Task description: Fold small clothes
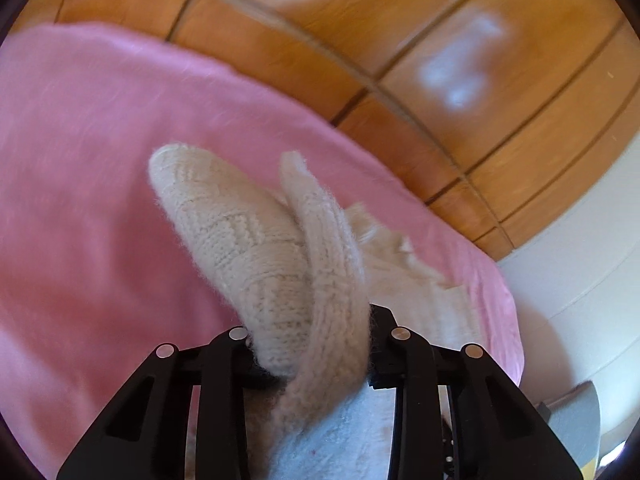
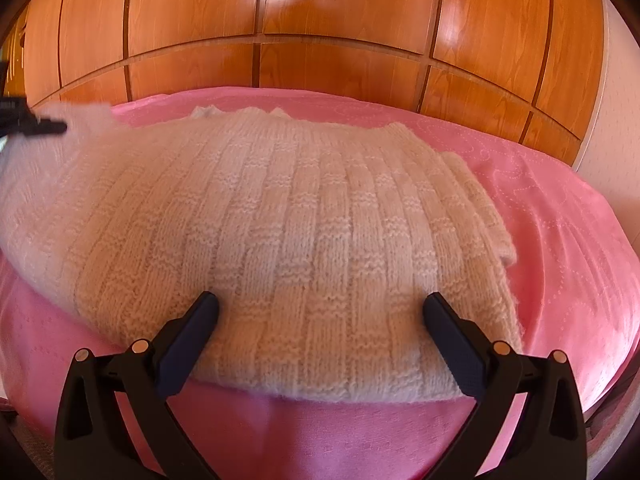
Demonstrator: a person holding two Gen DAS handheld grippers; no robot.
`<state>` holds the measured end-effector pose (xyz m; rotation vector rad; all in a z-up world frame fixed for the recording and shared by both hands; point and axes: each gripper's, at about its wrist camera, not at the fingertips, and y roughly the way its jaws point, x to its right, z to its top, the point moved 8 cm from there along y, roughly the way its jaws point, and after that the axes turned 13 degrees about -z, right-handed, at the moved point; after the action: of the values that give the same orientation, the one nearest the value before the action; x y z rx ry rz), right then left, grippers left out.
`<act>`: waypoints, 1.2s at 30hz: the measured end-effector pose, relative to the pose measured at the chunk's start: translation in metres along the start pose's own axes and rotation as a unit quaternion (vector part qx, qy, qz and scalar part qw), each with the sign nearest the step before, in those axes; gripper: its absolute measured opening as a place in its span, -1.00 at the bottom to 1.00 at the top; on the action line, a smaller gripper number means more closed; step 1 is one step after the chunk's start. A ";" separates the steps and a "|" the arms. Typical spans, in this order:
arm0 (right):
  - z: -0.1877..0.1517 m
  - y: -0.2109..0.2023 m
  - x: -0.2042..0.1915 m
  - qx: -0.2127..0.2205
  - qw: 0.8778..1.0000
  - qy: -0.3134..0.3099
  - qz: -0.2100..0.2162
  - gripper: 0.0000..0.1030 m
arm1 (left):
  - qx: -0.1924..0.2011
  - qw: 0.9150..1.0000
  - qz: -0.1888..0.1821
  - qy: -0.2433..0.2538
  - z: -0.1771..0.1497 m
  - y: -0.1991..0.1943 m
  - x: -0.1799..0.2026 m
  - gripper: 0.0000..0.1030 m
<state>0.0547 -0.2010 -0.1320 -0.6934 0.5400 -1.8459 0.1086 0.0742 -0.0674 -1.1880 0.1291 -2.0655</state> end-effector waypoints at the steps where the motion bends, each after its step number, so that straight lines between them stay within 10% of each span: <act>1: 0.001 -0.001 0.002 -0.004 1.000 0.002 0.004 0.97 | 0.000 1.000 -0.004 0.009 0.002 0.000 0.008 -0.41; 5: 0.017 -0.017 0.023 0.009 0.998 0.051 0.026 0.97 | 0.000 0.999 -0.016 0.045 0.007 0.003 0.038 -0.41; 12: 0.004 0.012 0.085 -0.055 0.989 0.051 -0.124 0.97 | -0.011 0.996 -0.046 0.075 0.009 0.017 0.079 -0.43; 29: 0.000 0.004 0.121 -0.046 0.988 0.127 -0.078 0.97 | -0.092 0.982 -0.098 0.136 -0.027 0.102 0.167 -0.51; 36: -0.026 0.021 0.146 -0.104 0.973 0.199 -0.048 0.97 | -0.124 0.972 -0.088 0.178 -0.053 0.141 0.190 -0.52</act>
<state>0.0085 -0.3436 -0.1338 -0.4911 0.9864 -2.0515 0.0877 -0.1635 -0.0221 -0.9849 0.4796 -2.4625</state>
